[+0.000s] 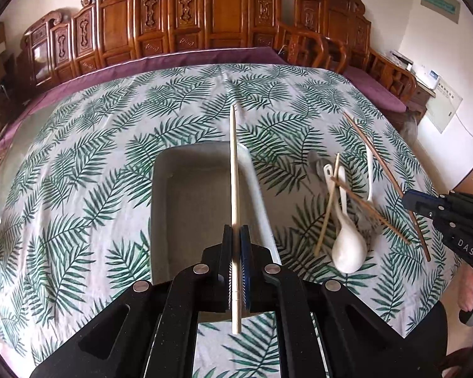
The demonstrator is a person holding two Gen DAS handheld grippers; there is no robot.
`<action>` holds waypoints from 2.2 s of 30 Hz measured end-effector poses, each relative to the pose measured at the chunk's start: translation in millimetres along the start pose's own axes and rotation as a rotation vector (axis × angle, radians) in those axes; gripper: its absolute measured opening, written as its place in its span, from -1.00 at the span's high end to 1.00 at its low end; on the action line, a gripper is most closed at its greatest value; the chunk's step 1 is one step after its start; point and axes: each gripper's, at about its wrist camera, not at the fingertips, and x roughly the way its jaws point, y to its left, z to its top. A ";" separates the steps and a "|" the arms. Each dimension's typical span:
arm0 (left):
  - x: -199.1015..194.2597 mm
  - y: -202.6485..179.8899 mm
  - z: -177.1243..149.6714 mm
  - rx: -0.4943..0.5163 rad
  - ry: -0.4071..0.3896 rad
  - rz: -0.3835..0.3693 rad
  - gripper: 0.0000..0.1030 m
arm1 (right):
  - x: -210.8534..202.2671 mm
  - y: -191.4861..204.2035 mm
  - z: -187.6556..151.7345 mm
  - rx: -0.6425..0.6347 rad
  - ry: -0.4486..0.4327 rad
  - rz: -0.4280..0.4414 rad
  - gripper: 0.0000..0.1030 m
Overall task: Organize utensils
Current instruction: 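Drop a chopstick into the grey tray with the left tool while the right tool holds one, then lower the held chopstick into the grey tray and open the right tool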
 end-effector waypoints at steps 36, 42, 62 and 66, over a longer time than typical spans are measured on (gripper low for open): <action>-59.5 95.5 -23.4 -0.070 -0.118 0.032 0.47 | 101.7 148.0 55.9 -0.068 0.097 0.103 0.89; -58.6 96.0 -26.1 -0.069 -0.117 0.030 0.47 | 108.0 149.4 54.1 -0.065 0.098 0.091 0.88; -56.2 29.6 -25.2 0.015 -0.129 -0.040 0.10 | 22.1 40.5 5.9 -0.101 0.007 -0.011 0.38; -52.2 8.1 -26.3 0.042 -0.123 -0.056 0.03 | 18.2 1.0 -14.5 -0.090 0.033 -0.063 0.33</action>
